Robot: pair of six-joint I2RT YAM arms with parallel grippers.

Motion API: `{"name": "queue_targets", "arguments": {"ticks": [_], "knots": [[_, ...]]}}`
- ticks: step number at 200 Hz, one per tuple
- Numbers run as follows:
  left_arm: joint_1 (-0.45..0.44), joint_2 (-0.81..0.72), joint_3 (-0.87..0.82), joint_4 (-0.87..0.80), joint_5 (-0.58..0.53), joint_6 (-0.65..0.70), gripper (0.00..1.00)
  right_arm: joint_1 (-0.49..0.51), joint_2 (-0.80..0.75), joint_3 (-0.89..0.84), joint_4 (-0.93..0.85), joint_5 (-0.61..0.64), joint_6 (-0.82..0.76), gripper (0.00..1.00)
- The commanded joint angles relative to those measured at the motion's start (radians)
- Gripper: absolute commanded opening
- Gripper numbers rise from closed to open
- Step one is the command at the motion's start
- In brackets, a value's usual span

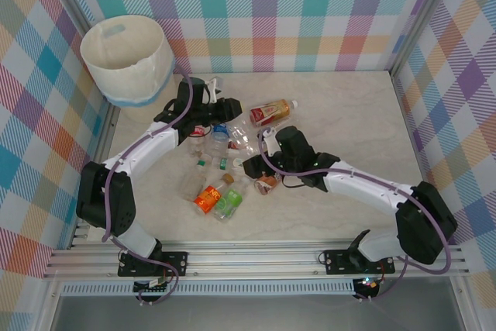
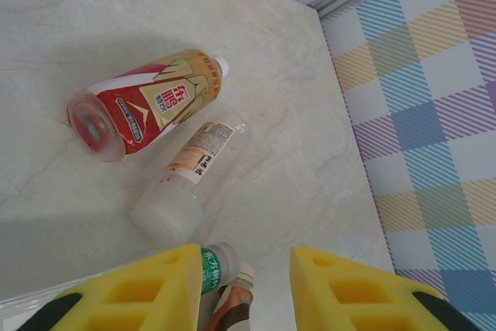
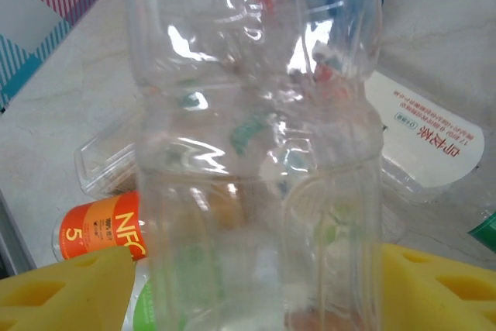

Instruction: Put the plastic bottles in the bin

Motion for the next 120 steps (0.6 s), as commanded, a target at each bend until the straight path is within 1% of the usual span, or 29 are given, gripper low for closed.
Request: {"name": "queue_targets", "arguments": {"ticks": [1,51,63,73,83,93,106,120], "knots": [[0.006,-0.027,0.028,0.003,-0.006,0.017,0.0,0.007,-0.057,-0.02,0.053,0.028,0.006,0.84],[0.027,-0.041,0.033,-0.015,0.003,0.017,0.0,0.007,-0.159,-0.07,0.098,0.056,0.059,1.0],[0.033,-0.047,0.028,-0.015,0.005,0.015,0.0,0.007,-0.182,-0.079,0.103,0.078,0.075,0.99],[0.043,-0.051,0.025,-0.008,0.025,0.003,0.0,0.007,-0.2,-0.089,0.103,0.111,0.094,1.0],[0.061,-0.059,0.016,0.02,0.065,-0.028,0.0,0.007,-0.216,-0.093,0.09,0.178,0.117,1.0],[0.078,-0.068,0.009,0.042,0.08,-0.058,0.0,0.007,-0.23,-0.096,0.069,0.233,0.136,1.0],[0.09,-0.087,0.009,0.034,0.06,-0.06,0.0,0.007,-0.249,-0.112,0.062,0.297,0.163,1.0],[0.099,-0.116,0.018,0.008,-0.001,-0.039,0.0,0.006,-0.269,-0.135,0.06,0.368,0.205,1.0]]}}
